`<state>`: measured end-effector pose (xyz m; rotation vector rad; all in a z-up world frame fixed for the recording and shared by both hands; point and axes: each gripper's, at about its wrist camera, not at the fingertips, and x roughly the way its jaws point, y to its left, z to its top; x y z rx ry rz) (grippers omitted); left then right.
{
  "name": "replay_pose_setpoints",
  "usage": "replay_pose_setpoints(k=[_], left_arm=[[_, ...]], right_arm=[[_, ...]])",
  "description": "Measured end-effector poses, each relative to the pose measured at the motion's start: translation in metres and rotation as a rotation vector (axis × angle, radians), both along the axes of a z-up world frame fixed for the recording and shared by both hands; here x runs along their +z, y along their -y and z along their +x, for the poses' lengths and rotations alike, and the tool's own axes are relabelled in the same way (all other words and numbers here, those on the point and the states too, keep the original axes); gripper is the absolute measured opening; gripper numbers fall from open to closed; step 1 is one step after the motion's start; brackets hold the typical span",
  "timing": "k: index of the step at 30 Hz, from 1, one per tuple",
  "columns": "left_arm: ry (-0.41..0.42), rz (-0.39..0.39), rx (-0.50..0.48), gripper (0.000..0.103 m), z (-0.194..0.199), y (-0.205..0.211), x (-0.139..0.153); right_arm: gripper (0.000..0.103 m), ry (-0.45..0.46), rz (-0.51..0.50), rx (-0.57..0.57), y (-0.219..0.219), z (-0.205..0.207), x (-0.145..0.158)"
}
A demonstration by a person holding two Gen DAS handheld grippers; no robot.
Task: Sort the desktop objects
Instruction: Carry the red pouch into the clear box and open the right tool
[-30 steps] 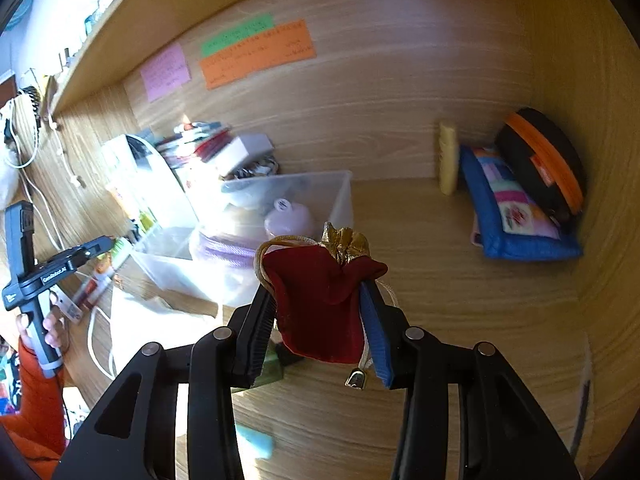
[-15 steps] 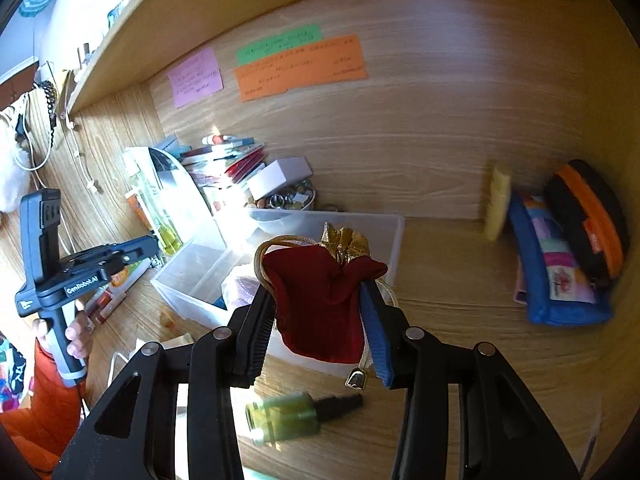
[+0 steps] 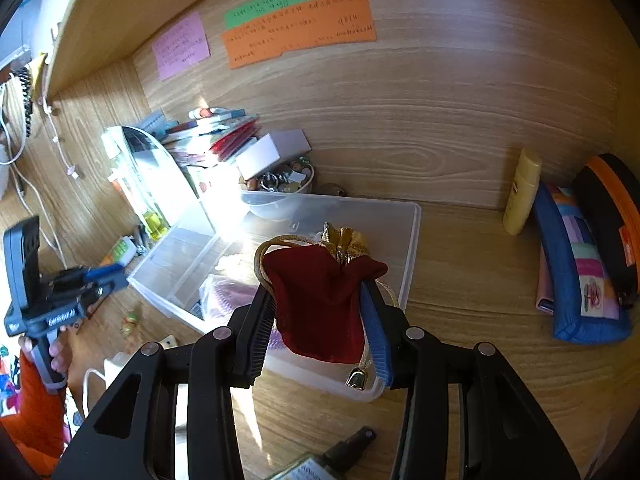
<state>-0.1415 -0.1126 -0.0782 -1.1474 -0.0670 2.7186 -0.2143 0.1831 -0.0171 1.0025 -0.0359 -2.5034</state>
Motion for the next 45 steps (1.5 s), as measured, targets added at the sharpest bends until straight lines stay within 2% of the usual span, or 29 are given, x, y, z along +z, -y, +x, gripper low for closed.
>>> replay_pose_setpoints(k=[4, 11, 14, 18, 20, 25, 31, 36, 40, 45], left_arm=[[0.065, 0.013, 0.016, 0.031, 0.007, 0.011, -0.021], [0.12, -0.008, 0.031, 0.032, 0.014, 0.013, -0.04], [0.117, -0.015, 0.028, 0.032, 0.014, 0.011, -0.04], [0.1, -0.062, 0.026, 0.031, 0.014, 0.004, -0.041], [0.093, -0.08, 0.004, 0.018, 0.016, 0.0, -0.042], [0.069, -0.125, -0.025, 0.018, 0.022, -0.007, -0.043], [0.048, -0.063, 0.0, 0.018, 0.023, -0.004, -0.036], [0.007, 0.0, 0.008, 0.018, 0.019, -0.008, -0.018], [-0.043, 0.025, -0.006, 0.018, 0.015, -0.015, 0.002], [-0.087, 0.062, -0.025, 0.018, 0.006, -0.021, 0.024]], right_arm=[[0.039, 0.024, 0.04, -0.006, 0.01, -0.013, -0.009], [0.04, 0.054, 0.067, -0.01, 0.02, -0.023, -0.024], [0.04, 0.052, 0.069, -0.011, 0.019, -0.022, -0.025], [0.042, 0.048, 0.08, -0.021, 0.022, -0.023, -0.027], [0.045, 0.051, 0.073, -0.027, 0.022, -0.024, -0.027], [0.049, 0.043, 0.058, -0.046, 0.023, -0.023, -0.028], [0.057, 0.012, 0.073, -0.056, 0.022, -0.019, -0.026], [0.063, -0.006, 0.073, -0.038, 0.021, -0.015, -0.023], [0.075, -0.047, 0.07, -0.024, 0.021, -0.005, -0.015], [0.083, -0.105, 0.068, -0.014, 0.02, 0.007, -0.003]])
